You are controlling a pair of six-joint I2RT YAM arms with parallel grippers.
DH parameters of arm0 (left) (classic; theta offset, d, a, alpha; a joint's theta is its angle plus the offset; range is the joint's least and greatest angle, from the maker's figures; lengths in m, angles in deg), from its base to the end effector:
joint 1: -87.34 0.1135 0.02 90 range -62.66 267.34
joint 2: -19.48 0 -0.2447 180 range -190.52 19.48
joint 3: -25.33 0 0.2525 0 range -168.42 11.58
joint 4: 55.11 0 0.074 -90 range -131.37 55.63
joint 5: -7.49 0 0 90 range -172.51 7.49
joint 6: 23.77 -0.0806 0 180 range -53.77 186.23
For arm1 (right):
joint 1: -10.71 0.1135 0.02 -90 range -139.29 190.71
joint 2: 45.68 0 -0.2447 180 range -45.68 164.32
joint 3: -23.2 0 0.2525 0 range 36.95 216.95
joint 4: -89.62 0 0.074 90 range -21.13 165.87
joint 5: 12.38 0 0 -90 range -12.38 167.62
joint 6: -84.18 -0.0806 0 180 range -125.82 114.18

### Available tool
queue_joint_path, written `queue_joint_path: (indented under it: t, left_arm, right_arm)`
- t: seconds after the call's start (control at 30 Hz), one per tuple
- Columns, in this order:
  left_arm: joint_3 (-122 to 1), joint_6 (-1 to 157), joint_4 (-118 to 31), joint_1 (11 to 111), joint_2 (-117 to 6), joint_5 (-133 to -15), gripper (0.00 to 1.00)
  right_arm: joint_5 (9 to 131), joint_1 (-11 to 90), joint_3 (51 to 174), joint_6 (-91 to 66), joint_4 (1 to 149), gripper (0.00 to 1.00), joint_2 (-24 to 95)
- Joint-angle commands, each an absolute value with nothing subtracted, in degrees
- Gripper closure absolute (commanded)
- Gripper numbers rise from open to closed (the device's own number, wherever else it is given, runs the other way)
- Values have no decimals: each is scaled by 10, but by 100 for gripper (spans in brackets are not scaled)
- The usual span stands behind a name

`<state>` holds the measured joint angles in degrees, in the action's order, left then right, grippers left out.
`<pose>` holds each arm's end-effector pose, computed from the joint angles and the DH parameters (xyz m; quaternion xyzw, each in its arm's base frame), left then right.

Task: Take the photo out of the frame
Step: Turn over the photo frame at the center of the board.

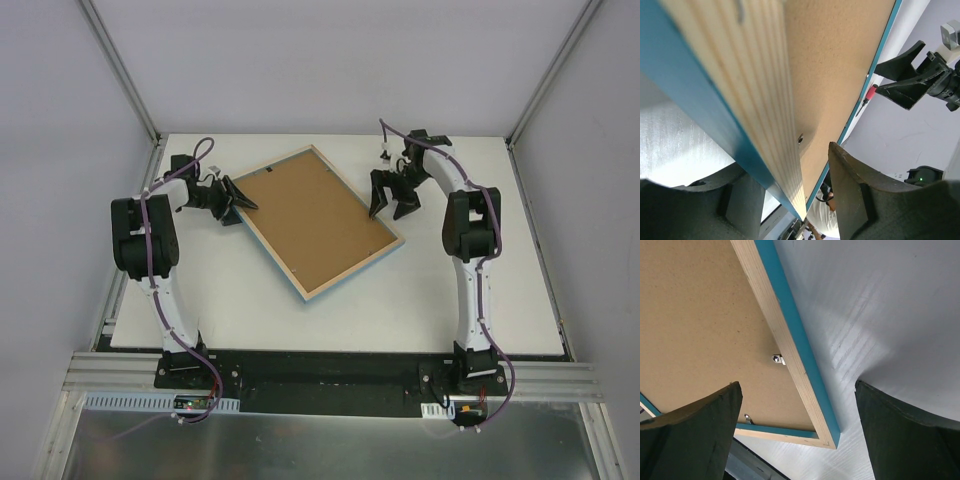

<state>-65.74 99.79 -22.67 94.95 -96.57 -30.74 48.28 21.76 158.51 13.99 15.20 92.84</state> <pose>0.4277 -0.0067 0.1223 -0.1890 0.8515 -0.4650 0.1518 0.4697 0.1320 0.1205 -0.2822 0.9198 0.2431 0.1232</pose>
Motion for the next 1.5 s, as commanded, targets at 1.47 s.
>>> queue_joint_path:
  t: [1.47]
  left_arm:
    - [-806, 928, -187, 819, -1109, -352, 49]
  right_arm:
    - [508, 300, 1112, 268, 143, 9, 633]
